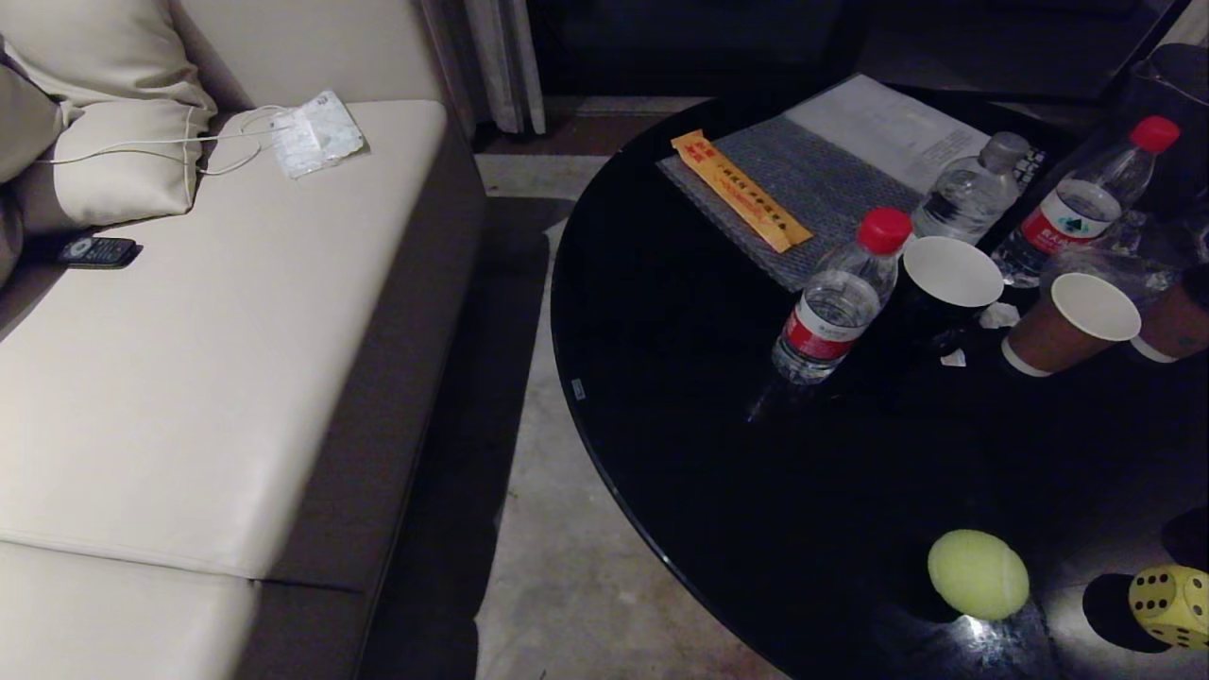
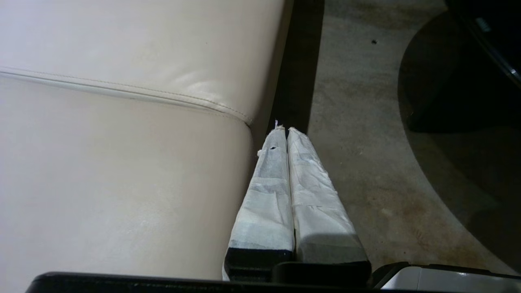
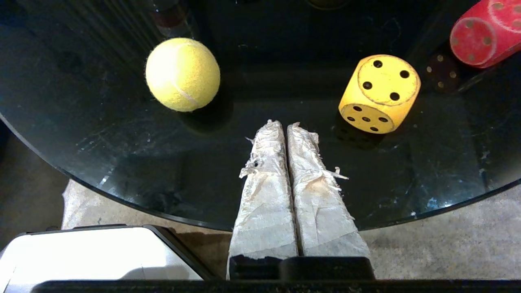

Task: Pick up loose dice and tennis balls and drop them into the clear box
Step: Pick up the ball on the table

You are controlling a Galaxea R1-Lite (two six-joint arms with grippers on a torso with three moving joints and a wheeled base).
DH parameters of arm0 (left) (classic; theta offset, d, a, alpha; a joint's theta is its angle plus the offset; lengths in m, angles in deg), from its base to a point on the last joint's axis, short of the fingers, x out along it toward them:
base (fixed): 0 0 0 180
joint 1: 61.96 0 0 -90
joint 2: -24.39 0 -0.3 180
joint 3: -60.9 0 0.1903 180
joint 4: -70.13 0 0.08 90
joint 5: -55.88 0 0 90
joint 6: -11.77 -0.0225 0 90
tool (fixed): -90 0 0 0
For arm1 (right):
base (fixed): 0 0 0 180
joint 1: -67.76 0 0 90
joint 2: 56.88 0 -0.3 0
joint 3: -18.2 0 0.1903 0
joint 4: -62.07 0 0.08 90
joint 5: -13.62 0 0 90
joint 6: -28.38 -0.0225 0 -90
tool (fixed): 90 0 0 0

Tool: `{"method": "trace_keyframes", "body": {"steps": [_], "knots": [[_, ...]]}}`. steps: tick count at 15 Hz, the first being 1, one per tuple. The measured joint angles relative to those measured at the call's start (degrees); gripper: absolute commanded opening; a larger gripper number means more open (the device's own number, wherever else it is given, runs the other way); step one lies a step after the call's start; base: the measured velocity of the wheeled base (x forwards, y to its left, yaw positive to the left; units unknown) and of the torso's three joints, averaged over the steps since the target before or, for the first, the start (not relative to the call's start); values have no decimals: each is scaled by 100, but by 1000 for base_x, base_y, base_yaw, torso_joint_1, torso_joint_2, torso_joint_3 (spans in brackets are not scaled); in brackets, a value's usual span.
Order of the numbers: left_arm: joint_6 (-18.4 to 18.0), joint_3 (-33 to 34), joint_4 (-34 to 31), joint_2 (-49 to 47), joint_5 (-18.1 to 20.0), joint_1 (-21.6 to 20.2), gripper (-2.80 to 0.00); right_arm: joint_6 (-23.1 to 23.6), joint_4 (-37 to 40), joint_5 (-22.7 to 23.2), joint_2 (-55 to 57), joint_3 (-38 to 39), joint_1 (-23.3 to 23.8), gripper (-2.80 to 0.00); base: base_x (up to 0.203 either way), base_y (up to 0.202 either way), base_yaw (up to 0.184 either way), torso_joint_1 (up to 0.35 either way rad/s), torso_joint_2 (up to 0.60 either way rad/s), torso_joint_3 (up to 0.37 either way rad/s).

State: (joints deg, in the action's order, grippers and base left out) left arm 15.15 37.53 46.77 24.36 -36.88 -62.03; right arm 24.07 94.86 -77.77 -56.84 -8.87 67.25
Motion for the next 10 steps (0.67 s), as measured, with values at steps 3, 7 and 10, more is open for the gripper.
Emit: {"method": "trace_keyframes", "body": {"steps": [3, 7, 10], "knots": [[-10, 0, 0, 0, -2, 0, -280, 8, 0, 0, 2, 0, 0, -280, 0, 0, 0, 2, 4, -37], [-7, 0, 0, 0, 1, 0, -280, 257, 47, 137, 12, -68, -1, -280, 0, 0, 0, 0, 0, -17], [-7, 0, 5, 0, 1, 0, -280, 446, 451, 351, 426, -819, 8, -280, 0, 0, 0, 0, 0, 0]]}}
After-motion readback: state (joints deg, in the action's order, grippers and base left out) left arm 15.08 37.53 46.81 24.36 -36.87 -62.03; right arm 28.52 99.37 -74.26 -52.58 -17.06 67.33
